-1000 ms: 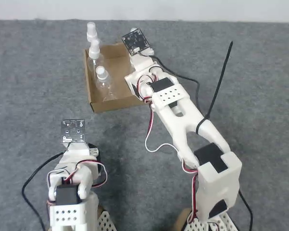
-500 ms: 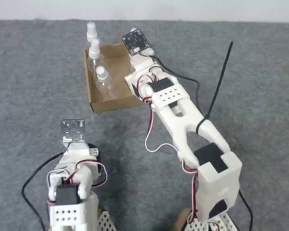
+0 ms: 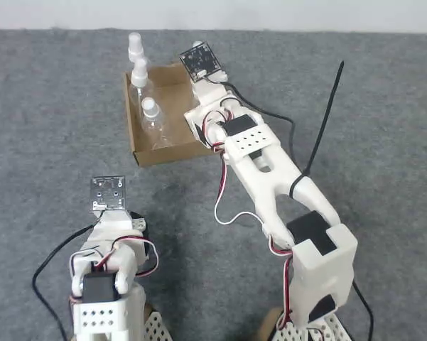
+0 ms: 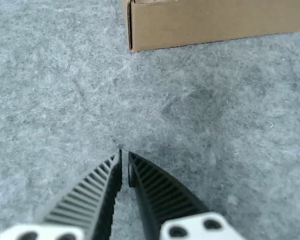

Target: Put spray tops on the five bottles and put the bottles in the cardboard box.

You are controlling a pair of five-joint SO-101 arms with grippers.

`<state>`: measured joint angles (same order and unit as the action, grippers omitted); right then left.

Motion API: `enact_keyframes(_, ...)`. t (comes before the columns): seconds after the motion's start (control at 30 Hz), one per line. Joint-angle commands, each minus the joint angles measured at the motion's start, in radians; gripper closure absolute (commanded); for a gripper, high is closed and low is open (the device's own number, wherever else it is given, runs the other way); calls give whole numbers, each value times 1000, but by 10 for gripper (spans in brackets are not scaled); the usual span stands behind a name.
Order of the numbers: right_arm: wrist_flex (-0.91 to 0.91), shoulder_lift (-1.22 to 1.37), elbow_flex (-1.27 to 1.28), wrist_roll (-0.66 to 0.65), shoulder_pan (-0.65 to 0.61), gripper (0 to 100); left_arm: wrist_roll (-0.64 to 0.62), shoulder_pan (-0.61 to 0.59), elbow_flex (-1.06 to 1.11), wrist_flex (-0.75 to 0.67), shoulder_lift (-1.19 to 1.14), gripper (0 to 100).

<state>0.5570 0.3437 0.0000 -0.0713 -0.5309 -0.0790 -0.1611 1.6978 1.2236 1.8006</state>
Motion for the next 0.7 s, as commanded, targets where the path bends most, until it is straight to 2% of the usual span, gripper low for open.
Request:
enact_keyframes(0.0,-4,-15,-38,8,16,874,12,-3,-12,8,-3,988)
enact_keyframes(0.1,-4,-13,-37,6,16,850,12,-3,-12,8,-3,988)
enact_keyframes(0.33,12,-10,-37,12,16,682,12,-3,-12,8,-3,988)
enact_keyframes(0.67,38,-21,-38,9,-27,679,12,-3,-12,8,-3,988)
